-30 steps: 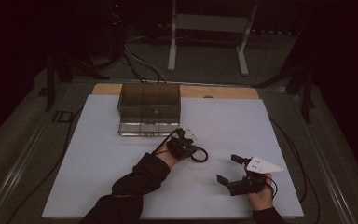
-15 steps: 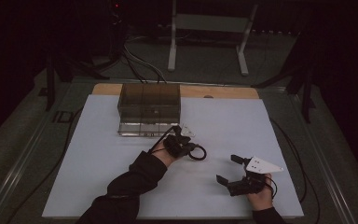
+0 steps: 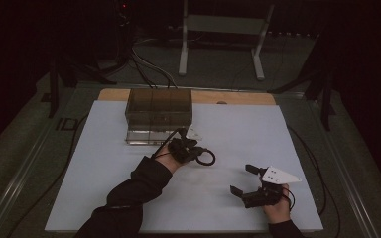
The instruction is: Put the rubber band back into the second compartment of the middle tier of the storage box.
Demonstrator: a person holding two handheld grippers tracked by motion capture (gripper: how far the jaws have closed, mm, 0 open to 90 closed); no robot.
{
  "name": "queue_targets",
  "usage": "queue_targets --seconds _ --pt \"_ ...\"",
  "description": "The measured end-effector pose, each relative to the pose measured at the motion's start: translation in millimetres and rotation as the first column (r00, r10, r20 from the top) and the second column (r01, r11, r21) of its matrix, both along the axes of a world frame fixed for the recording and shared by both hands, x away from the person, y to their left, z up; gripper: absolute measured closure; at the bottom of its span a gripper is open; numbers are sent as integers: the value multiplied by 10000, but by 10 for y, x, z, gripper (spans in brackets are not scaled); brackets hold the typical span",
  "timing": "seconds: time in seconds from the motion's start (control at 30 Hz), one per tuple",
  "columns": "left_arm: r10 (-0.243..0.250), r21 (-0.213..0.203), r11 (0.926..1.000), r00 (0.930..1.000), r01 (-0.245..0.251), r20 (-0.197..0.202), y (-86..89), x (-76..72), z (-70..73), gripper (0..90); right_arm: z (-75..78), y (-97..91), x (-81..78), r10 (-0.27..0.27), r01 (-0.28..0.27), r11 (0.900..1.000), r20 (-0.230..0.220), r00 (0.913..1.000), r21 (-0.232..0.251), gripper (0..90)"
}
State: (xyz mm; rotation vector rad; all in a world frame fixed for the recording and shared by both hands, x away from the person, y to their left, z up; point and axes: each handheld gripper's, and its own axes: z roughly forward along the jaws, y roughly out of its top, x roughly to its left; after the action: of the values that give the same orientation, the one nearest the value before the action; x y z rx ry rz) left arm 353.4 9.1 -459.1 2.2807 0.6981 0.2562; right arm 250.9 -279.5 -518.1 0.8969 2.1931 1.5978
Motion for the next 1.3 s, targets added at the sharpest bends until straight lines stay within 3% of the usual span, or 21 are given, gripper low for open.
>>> queue_targets --seconds 0.5,1.3 --pt "158 13 9999 9998 -158 133 157 42 129 886 2 -6 1 -34 34 10000 -12 10000 -5 0" --pt "866 108 9962 9960 -868 200 507 138 243 886 0 -3 4 -27 27 10000 -45 10000 5 0"
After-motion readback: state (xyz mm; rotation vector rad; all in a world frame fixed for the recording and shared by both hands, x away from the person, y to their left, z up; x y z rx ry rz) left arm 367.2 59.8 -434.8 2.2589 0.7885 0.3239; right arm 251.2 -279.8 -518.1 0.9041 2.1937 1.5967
